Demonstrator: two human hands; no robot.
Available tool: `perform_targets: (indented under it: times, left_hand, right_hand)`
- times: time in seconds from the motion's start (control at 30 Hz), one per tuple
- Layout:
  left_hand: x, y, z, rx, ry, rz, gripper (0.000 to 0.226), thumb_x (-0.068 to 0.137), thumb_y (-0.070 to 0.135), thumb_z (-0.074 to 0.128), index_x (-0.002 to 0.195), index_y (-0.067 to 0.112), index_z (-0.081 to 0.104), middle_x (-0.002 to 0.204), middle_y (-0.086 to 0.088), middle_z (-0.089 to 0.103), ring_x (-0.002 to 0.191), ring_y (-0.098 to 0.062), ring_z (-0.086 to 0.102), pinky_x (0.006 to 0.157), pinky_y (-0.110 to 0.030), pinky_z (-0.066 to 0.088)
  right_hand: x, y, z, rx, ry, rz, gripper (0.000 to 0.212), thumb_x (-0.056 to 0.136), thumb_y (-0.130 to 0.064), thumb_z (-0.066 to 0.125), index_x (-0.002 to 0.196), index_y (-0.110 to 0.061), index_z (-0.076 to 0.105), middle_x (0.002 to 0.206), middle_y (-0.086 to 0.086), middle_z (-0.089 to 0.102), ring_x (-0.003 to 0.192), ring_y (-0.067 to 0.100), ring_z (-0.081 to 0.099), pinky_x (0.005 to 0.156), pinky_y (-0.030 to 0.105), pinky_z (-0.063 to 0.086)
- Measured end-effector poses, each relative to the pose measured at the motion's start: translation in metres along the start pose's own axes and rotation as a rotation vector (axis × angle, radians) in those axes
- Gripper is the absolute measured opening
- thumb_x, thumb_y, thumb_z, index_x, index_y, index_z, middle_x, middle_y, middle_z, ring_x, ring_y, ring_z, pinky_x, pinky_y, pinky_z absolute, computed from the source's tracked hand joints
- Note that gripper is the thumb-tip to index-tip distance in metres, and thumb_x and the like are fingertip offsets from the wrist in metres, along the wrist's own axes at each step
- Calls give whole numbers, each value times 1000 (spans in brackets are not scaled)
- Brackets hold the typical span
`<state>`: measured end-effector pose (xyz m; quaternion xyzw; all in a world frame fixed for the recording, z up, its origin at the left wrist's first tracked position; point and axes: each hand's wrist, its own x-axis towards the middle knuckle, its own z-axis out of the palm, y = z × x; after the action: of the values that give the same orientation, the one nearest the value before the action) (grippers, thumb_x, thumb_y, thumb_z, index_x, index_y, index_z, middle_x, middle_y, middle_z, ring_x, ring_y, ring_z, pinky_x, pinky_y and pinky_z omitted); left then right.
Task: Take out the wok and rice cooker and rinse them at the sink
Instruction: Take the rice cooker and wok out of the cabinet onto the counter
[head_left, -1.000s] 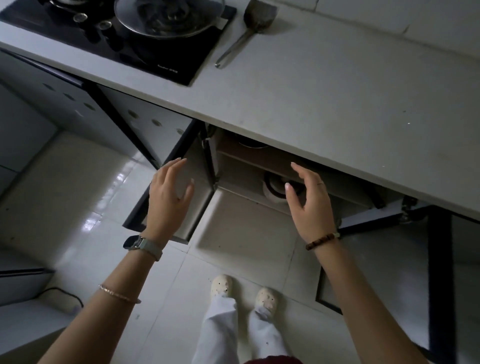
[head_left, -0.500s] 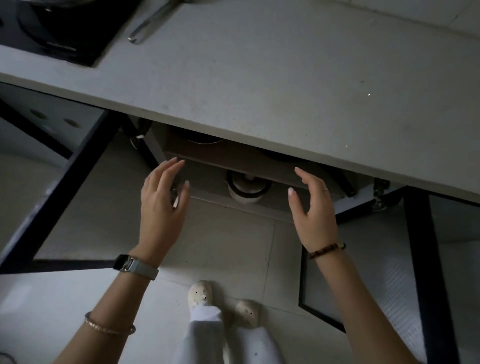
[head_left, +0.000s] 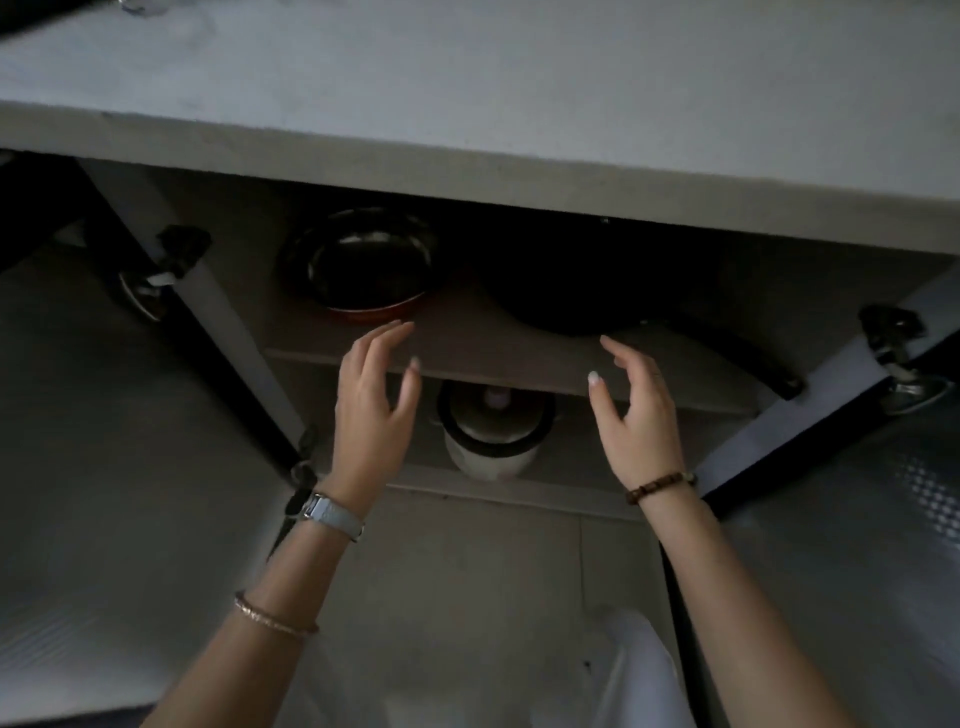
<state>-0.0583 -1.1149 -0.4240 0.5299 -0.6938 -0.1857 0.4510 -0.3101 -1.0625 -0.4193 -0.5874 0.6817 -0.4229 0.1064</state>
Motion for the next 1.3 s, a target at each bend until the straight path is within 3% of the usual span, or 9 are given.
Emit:
perform_targets:
  times: [0.07, 0.37, 0.53, 0.6, 0.77, 0.93, 1.13, 1.23, 1.3]
  left_hand:
    - [1, -15, 23, -14, 2, 34, 37, 97, 23, 51, 134, 17, 52, 134, 3, 50, 128, -9, 43, 105, -15, 30]
    - [11, -34, 98, -96, -19, 154, 34, 99, 22, 49, 133, 17, 52, 132, 2, 51, 126, -15, 44, 105, -27, 34]
    - [20, -15, 132, -202, -60, 163, 32, 99, 22, 49, 130, 19, 53, 127, 4, 52, 123, -13, 47, 103, -28, 37]
    - [22, -4, 149, -281, -88, 125, 29, 99, 22, 49, 127, 20, 54, 125, 5, 55, 119, -8, 50, 101, -25, 39]
    - [20, 25, 183, -557, -226, -82, 27, 101, 21, 44, 124, 19, 59, 116, 12, 60, 99, 21, 50, 82, 3, 36]
    - [11, 38, 202, -694, -297, -245, 24, 99, 22, 45, 113, 22, 65, 110, 11, 64, 109, -3, 57, 91, -18, 41]
    - [3, 37, 214, -768, -454, -462, 31, 103, 18, 34, 110, 14, 63, 108, -3, 69, 108, -20, 64, 102, -37, 46]
    - [3, 34, 223, -831, -579, -615, 34, 103, 23, 29, 109, 13, 61, 115, -10, 67, 111, -27, 63, 100, -38, 47]
    - [6, 31, 233, -905, -667, -720, 36, 102, 29, 32, 118, 10, 58, 118, -11, 66, 114, -29, 61, 95, -37, 47]
  right_hand:
    - [2, 21, 13, -7, 30, -16, 40, 96, -27, 53, 135, -20, 47, 133, -4, 50, 124, 7, 44, 99, 18, 32]
    - [20, 90, 22, -70, 133, -67, 40, 96, -27, 51, 135, -19, 48, 133, 1, 51, 124, 13, 46, 100, 19, 33]
    - [44, 114, -5, -209, 203, -32, 40, 96, -26, 50, 135, -16, 48, 133, 7, 51, 124, 21, 47, 101, 30, 39]
    - [53, 124, -17, -322, 204, 6, 41, 96, -26, 50, 135, -15, 48, 133, 9, 50, 124, 25, 47, 101, 36, 40]
    - [70, 155, -38, -550, 107, 181, 46, 96, -30, 48, 140, -17, 42, 138, 13, 46, 127, 31, 41, 108, 42, 34]
    - [76, 160, -40, -692, 56, 207, 48, 94, -32, 49, 139, -16, 42, 136, 16, 47, 126, 35, 41, 109, 45, 30]
    - [65, 133, -35, -729, 97, 196, 56, 88, -27, 60, 140, -21, 40, 134, 13, 46, 122, 32, 44, 95, 42, 44]
    - [61, 124, -34, -596, 14, 323, 58, 83, -30, 67, 135, -23, 42, 126, 9, 53, 109, 29, 58, 83, 40, 53]
    - [61, 120, -29, -334, -87, 465, 47, 81, -29, 69, 122, -19, 49, 106, 9, 65, 86, 23, 68, 72, 39, 58]
